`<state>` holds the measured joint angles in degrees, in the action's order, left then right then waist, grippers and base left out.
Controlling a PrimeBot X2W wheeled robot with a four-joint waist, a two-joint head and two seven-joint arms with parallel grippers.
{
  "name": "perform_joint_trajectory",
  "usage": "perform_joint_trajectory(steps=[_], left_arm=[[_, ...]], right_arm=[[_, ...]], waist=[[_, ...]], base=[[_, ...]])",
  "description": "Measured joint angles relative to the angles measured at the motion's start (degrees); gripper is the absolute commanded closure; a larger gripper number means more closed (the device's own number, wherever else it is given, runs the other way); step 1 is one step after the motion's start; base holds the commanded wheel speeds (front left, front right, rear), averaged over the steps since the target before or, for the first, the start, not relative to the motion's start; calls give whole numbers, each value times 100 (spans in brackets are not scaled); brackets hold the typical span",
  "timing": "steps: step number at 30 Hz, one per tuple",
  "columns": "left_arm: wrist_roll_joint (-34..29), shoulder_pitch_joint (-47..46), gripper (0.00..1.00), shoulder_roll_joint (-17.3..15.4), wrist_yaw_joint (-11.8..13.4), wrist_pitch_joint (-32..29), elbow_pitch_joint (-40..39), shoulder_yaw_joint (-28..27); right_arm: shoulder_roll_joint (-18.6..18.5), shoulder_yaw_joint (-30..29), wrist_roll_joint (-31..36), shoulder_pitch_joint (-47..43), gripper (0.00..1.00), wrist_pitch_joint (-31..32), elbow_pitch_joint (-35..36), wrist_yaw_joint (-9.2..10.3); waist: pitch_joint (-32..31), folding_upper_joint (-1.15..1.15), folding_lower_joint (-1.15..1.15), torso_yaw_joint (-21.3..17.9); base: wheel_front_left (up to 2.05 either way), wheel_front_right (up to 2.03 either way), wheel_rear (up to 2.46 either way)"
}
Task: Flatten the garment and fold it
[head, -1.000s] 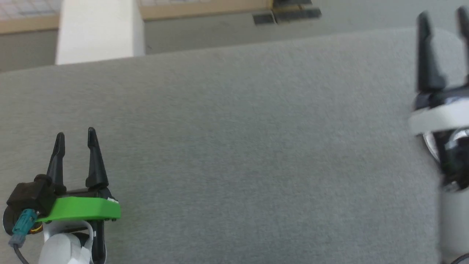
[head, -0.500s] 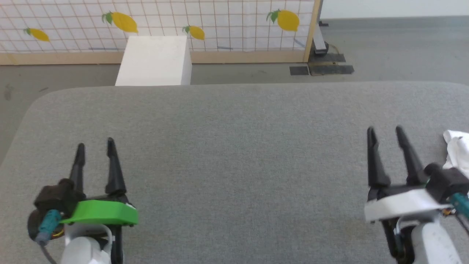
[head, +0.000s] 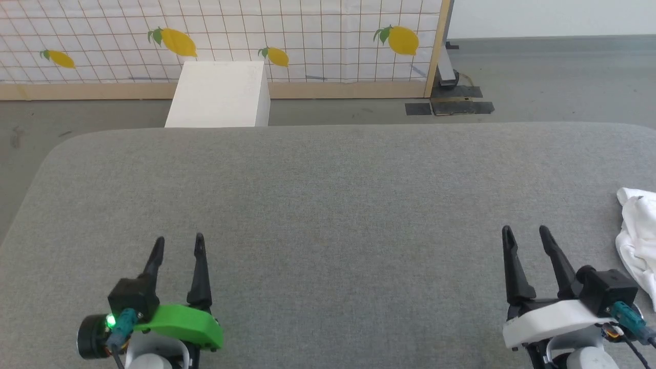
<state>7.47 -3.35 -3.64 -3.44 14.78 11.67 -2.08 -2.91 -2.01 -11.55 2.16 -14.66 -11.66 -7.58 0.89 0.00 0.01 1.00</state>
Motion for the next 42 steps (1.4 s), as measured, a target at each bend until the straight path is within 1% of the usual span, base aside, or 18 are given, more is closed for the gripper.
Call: perform_joint_trajectory(steps=[13,14,42], left_arm=[[119,57,0,32,-35,0,325,172],[118,57,100,32,-36,-2,324,175],[42,62,100,32,-3,-265,80,177]], right_arm=[[1,11,-45,-15,0,0,-51,0],[1,12,-51,-15,100,2,-51,0],[0,31,111,-15,100,256,135,0]], waist=[[75,0,0,22],[78,0,0,21],[47,0,0,-1]], base=[[0,0,0],[0,0,0],[0,0,0]])
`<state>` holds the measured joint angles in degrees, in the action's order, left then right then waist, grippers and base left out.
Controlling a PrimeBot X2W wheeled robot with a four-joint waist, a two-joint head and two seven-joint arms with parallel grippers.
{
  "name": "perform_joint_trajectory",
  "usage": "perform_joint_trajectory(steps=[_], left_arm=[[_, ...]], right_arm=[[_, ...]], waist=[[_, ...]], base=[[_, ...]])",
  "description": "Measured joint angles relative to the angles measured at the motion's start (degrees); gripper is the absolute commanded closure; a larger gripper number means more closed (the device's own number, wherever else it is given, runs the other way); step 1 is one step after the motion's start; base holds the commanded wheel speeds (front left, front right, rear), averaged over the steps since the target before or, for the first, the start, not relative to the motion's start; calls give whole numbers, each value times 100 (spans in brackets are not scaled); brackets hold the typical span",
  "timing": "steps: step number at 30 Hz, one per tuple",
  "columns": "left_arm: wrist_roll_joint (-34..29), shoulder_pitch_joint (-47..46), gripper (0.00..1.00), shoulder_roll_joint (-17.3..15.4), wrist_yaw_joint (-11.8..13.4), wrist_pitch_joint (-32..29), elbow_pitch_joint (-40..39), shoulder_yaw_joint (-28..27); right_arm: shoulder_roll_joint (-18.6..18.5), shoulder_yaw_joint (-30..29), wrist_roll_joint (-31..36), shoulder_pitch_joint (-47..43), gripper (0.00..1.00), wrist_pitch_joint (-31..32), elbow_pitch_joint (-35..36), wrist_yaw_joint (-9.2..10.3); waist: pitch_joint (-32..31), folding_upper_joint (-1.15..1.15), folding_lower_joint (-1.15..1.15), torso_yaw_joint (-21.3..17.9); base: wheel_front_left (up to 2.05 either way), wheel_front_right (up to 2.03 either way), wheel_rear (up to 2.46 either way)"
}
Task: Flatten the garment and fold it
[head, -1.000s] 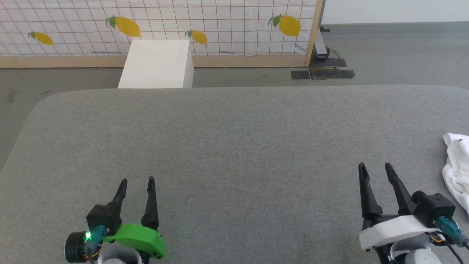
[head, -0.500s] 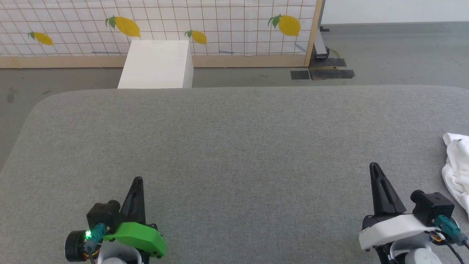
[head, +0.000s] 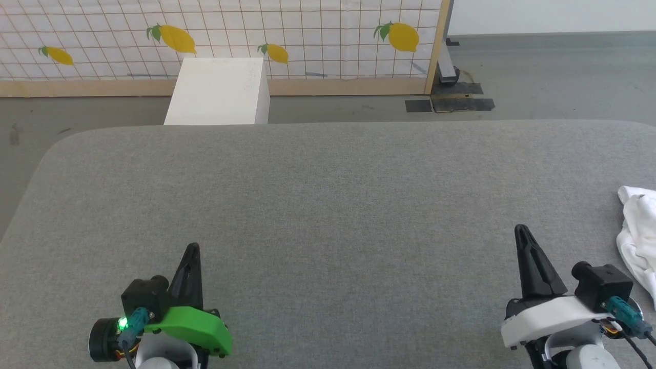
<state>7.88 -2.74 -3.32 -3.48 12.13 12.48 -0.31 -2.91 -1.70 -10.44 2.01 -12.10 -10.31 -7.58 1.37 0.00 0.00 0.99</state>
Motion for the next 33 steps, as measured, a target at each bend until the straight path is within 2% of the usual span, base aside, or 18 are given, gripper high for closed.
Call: perform_joint_trajectory(steps=[33], left_arm=[[-281,63,100,0,109,-408,-403,12]], right_arm=[[0,55,345,-5,100,403,334,0]], waist=[[-46,0,0,-33]], base=[[0,0,0]])
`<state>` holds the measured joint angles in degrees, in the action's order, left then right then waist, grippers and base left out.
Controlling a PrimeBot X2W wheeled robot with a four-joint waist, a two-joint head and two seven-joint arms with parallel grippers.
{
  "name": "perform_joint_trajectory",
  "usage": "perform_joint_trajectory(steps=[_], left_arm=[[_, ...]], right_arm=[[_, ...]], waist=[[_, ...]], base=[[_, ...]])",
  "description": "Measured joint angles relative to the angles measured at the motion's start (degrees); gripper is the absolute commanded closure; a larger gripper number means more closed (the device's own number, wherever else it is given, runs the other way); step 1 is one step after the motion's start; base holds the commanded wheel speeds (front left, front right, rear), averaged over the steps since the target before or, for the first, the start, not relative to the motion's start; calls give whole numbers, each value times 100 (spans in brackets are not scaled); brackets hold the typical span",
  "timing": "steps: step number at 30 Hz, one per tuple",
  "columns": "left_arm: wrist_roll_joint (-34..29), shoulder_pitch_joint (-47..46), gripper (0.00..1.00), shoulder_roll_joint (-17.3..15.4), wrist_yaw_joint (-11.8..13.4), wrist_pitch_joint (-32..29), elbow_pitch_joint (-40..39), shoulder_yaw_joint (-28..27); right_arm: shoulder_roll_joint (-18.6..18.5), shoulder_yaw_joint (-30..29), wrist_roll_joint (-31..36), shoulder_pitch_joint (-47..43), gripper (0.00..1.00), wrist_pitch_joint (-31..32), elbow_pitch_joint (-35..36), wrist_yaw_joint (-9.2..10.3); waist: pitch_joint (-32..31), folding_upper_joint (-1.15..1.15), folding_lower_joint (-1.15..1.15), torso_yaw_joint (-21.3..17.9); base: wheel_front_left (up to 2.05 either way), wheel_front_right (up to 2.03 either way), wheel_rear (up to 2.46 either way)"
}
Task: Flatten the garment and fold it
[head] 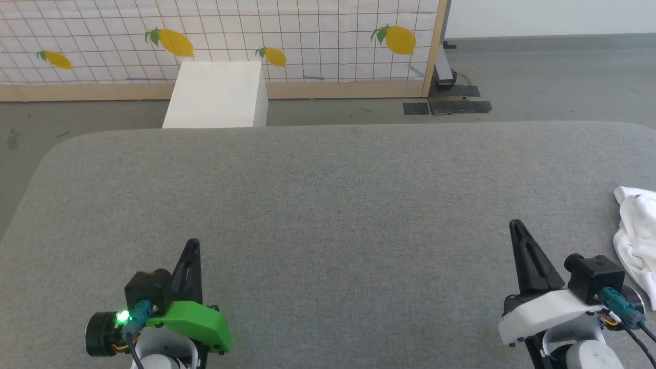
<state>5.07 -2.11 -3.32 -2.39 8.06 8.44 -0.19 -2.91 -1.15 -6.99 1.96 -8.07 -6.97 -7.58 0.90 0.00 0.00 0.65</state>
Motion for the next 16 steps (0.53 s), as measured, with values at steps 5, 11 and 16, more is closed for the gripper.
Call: perform_joint_trajectory(steps=[5,11,16], left_arm=[[-20,4,100,0,12,-49,-59,0],[-56,7,100,1,49,-145,-162,2],[-81,18,100,2,54,-201,-213,3]], right_arm=[[0,8,40,-7,100,52,48,0],[0,21,103,-44,100,153,130,0],[0,31,162,-55,100,204,172,0]], waist=[[-7,0,0,-5],[-17,0,0,-13],[-24,0,0,-17]], base=[[0,0,0],[0,0,0],[0,0,0]])
